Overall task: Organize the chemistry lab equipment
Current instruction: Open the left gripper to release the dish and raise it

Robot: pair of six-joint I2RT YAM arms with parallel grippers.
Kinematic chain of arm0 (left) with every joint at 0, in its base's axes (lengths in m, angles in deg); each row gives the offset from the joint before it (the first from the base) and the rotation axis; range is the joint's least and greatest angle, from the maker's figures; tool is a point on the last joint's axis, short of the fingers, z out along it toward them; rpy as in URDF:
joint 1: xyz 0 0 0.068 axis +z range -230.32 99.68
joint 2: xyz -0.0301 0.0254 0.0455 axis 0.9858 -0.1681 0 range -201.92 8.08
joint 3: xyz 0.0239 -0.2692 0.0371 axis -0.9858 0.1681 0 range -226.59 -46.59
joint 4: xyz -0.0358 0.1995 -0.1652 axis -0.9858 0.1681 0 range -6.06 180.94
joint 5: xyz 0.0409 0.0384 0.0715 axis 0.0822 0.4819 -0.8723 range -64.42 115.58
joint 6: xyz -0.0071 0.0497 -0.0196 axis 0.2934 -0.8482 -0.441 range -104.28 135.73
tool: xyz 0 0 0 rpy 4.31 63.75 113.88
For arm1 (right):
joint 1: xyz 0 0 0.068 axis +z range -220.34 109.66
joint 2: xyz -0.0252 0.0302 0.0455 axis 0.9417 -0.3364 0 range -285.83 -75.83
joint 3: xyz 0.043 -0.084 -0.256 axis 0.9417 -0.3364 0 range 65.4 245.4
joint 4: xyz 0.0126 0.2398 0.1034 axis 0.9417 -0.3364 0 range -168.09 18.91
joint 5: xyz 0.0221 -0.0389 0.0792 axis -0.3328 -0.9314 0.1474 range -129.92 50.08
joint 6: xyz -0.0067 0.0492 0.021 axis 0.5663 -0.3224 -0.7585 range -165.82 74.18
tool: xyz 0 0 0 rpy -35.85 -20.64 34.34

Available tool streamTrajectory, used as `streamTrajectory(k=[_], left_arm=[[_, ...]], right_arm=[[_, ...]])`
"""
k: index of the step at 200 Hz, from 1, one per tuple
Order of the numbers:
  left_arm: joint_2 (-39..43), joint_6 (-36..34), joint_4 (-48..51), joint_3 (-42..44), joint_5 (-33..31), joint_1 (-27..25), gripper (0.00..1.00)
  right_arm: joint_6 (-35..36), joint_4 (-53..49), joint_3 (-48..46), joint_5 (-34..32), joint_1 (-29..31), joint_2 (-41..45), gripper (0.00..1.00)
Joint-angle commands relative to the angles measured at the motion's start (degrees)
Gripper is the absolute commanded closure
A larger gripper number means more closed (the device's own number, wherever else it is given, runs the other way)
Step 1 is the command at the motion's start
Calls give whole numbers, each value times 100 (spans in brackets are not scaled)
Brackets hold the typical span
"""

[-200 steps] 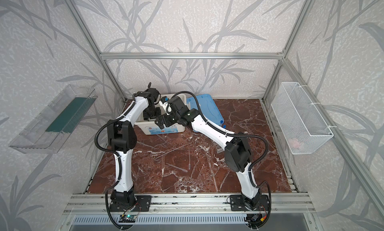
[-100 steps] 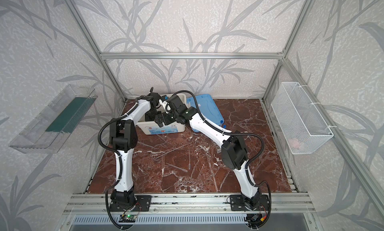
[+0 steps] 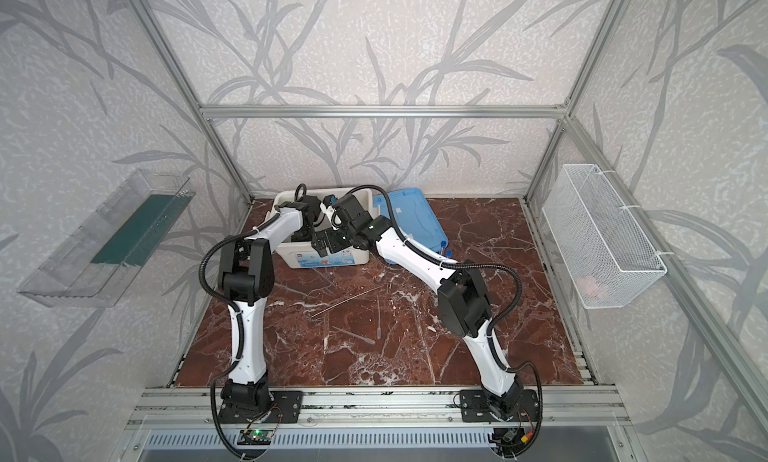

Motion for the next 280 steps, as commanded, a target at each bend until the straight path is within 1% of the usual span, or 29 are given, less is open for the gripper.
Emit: streamTrajectory(k=[1,31,47,70,90,100,120,135,171,202,225,238,252,274,280], left_arm=[[171,43,-3,102,-23,40,45],[298,77,-186,336,-50,41,44],[374,79,-160,315,-59,39,43],[539,116,-137,275,-52,32,33],[690,131,-72,195,-81,32,32],[753,132,-23,137,-89,32,30],[869,129,62,76,-130,29,19],[990,149,74,105,-179,23,13],[1365,127,88,110,-155,23,12],[1545,105,285,-98,-133,23,12],[1819,57,417,-225,-107,15,11],[2105,-53,451,-300,-60,4,6],[2450,-309,426,-321,121,-12,1],[3066,-720,255,-187,501,-42,1],[3222,-860,186,-110,642,-55,1]], right_arm=[[-47,-56,176,-39,-25,-43,0],[-6,-76,113,-62,-34,25,0],[1,-85,72,-65,-59,76,0],[12,-87,-7,-71,-78,189,0],[42,-87,-53,-90,-86,302,0],[62,-100,-65,-108,-86,355,0],[82,-136,-71,-118,-95,435,1],[93,-157,-103,-109,-104,512,1],[110,-157,-250,-152,-130,723,0],[109,-153,-363,-166,-165,959,1],[165,-148,-543,-227,-174,1294,1],[265,-92,-718,-250,-190,1585,1],[373,49,-1035,-145,-226,1975,1],[478,239,-1657,120,-335,2606,1],[522,260,-1838,159,-354,2912,1]])
